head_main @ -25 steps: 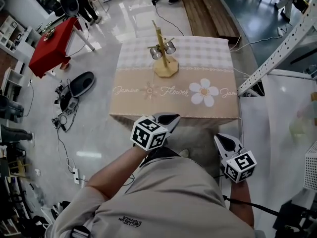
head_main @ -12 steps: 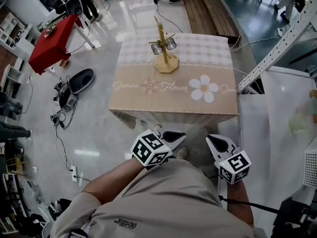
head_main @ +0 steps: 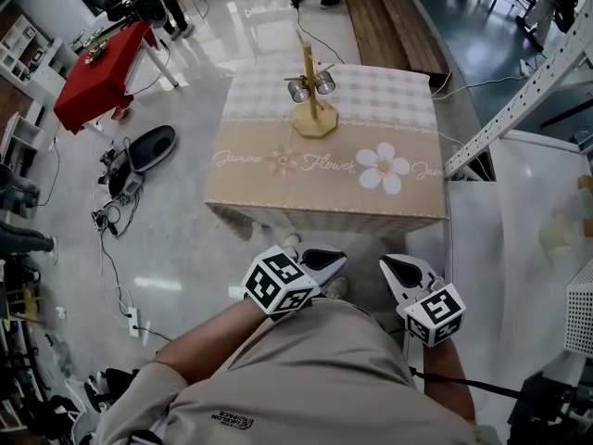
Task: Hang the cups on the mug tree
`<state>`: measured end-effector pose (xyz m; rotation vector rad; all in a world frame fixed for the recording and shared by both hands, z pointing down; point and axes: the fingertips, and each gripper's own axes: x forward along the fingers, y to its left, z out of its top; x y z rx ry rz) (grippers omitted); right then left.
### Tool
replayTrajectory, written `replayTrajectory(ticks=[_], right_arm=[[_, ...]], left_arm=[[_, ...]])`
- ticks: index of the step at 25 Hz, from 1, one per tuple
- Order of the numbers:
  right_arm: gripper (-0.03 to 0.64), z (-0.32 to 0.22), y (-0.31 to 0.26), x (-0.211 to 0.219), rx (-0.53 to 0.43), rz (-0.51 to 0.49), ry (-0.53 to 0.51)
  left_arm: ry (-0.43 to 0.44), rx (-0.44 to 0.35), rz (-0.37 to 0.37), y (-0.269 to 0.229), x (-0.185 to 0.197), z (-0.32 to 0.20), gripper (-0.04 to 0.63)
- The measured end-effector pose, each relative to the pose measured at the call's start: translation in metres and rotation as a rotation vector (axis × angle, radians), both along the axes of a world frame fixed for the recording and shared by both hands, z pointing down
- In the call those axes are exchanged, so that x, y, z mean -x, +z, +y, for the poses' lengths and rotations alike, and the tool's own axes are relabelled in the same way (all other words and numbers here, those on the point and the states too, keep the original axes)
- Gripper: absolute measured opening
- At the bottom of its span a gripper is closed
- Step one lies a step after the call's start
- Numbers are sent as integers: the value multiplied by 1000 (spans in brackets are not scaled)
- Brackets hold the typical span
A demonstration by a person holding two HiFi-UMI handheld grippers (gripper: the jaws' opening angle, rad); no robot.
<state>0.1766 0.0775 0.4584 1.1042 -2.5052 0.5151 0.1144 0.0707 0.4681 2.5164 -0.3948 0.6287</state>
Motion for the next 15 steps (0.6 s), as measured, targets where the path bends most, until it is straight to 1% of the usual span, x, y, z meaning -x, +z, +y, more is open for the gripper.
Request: replayTrajectory(ticks=[7, 15], right_arm=[[14, -5, 1, -4, -7, 5, -6], [14, -15, 3, -11, -8, 8, 7]], left_arm=[[1, -6, -6, 1, -2, -7, 9], [27, -15, -15, 2, -10, -16, 9]])
